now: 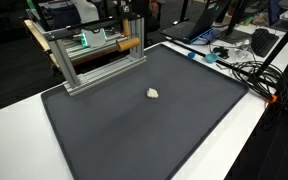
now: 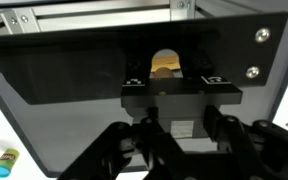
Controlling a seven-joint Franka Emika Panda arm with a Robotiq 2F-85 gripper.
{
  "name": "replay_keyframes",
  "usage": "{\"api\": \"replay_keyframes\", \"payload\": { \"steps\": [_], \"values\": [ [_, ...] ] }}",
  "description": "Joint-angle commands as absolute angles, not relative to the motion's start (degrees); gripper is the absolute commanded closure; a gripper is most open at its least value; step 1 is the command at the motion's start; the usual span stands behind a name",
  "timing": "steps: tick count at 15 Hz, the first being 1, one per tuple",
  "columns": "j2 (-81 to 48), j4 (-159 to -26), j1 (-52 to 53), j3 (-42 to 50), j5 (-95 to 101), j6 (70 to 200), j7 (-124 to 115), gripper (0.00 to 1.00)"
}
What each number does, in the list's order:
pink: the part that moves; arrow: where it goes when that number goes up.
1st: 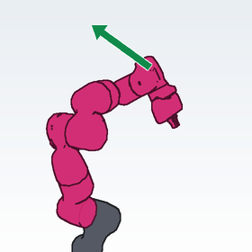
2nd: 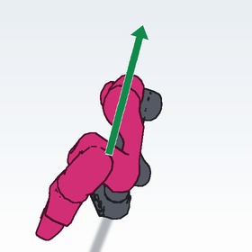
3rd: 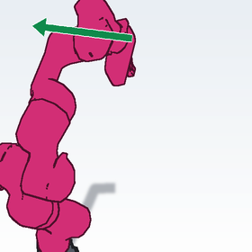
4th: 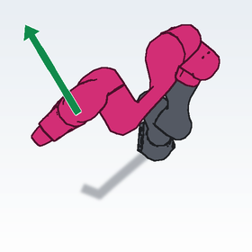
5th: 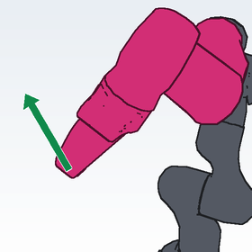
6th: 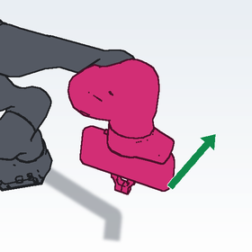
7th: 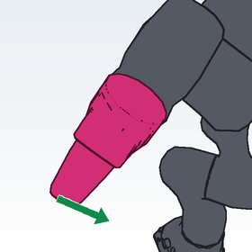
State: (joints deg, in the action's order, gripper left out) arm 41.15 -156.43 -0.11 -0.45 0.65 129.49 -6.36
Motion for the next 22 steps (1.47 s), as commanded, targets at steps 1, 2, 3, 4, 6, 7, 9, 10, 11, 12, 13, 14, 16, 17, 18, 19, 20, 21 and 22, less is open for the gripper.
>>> {"api": "replay_keyframes", "payload": {
  "steps": [1,2,3,4,6,7,9,10,11,12,13,14,16,17,18,19,20,21,22],
  "values": [
    [36.7,-151.7,-1.8,-1.6,1.2,134.6,-7.5,0.79],
    [34.9,-150.0,-1.9,-1.1,1.4,135.3,-6.6,0.79],
    [32.8,-148.0,-2.7,-1.3,2.2,136.3,-6.6,0.79],
    [30.3,-145.6,-3.3,-1.5,3.0,137.2,-6.7,0.79],
    [25.5,-140.6,-3.5,-1.2,3.2,137.1,-6.3,0.79],
    [23.8,-138.4,-2.1,-0.2,1.3,136.0,-4.8,0.79],
    [27.0,-142.3,-2.7,-0.7,2.0,136.8,-5.7,0.54],
    [25.0,-140.4,-2.3,-0.6,1.7,136.5,-5.3,0.54],
    [23.5,-139.1,-2.0,-0.6,1.6,136.3,-5.2,0.54],
    [22.6,-138.4,-1.8,-0.6,1.5,136.2,-5.1,0.54],
    [22.2,-138.1,-1.8,-0.6,1.5,136.2,-5.1,0.79],
    [20.9,-138.1,-1.5,-1.8,1.2,137.0,-7.9,0.79],
    [17.5,-136.4,-2.3,-4.7,3.5,137.7,-14.3,0.79],
    [15.7,-135.4,-2.8,-5.9,4.6,137.7,-17.6,0.79],
    [13.6,-134.0,-3.0,-6.6,5.5,137.2,-20.0,0.79],
    [11.6,-132.7,-3.3,-7.0,6.6,137.1,-22.3,0.79],
    [8.9,-130.9,-3.6,-6.7,7.5,137.3,-23.5,0.79],
    [6.7,-129.2,-3.5,-6.1,7.7,137.2,-24.0,0.79],
    [4.5,-127.5,-3.3,-4.8,7.1,137.6,-22.3,0.79]
  ]
}}
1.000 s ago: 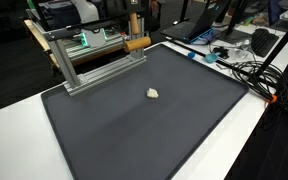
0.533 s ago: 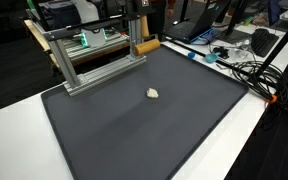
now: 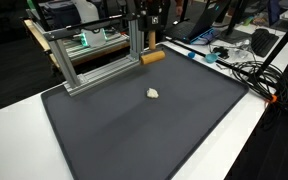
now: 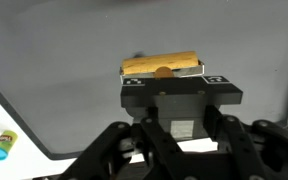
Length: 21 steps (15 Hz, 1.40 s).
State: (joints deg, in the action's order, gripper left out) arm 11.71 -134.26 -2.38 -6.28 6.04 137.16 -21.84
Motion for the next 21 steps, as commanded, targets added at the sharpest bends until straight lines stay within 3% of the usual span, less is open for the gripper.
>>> {"api": "replay_keyframes", "payload": {
  "steps": [1,3,4,6,7,21],
  "values": [
    [2.7,-125.9,-3.4,-3.6,6.1,137.1,-21.1,0.79],
    [0.5,-123.4,-3.1,-1.5,1.8,135.7,-16.8,0.79],
    [3.2,-127.6,-2.3,-2.1,5.1,137.2,-20.2,0.54],
    [0.7,-125.3,-2.5,-0.7,3.6,137.1,-18.0,0.54],
    [0.1,-124.8,-2.5,-0.6,3.5,137.1,-17.8,0.79],
    [-7.7,-123.7,-1.9,1.1,2.5,143.2,-18.9,0.79]
  ]
}}
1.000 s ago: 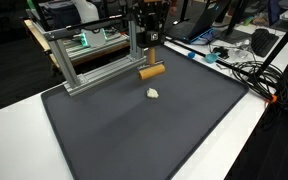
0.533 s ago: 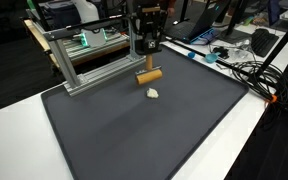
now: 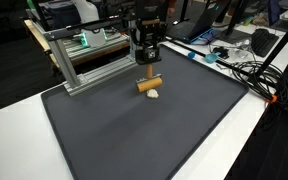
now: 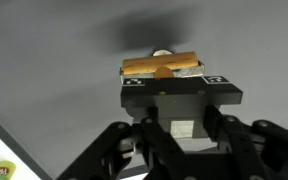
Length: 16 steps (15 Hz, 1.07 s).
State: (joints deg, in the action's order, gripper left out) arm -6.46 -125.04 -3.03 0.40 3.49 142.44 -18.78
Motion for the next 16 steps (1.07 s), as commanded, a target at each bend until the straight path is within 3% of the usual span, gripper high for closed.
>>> {"api": "replay_keyframes", "payload": {
  "steps": [1,16],
  "values": [
    [-8.1,-123.6,-1.8,1.1,2.5,143.4,-18.9,0.79],
    [-13.7,-120.2,-0.9,2.1,3.1,141.5,-19.7,0.79]
  ]
}}
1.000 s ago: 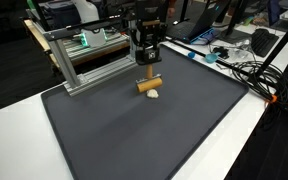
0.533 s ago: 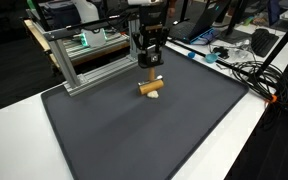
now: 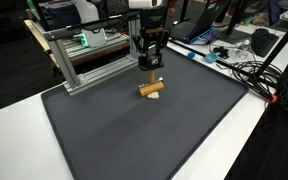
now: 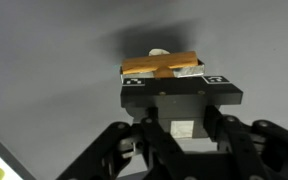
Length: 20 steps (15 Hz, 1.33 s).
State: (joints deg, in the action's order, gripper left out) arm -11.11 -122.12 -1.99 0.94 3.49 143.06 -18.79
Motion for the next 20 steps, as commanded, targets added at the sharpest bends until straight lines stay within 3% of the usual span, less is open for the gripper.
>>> {"api": "replay_keyframes", "payload": {
  "steps": [1,5,20],
  "values": [
    [-13.9,-120.0,-0.8,2.2,3.4,140.6,-19.9,0.79],
    [-14.7,-119.5,-0.4,2.1,3.8,137.9,-20.0,0.79],
    [-16.0,-118.0,1.3,4.1,5.5,146.3,-27.8,0.79]
  ]
}}
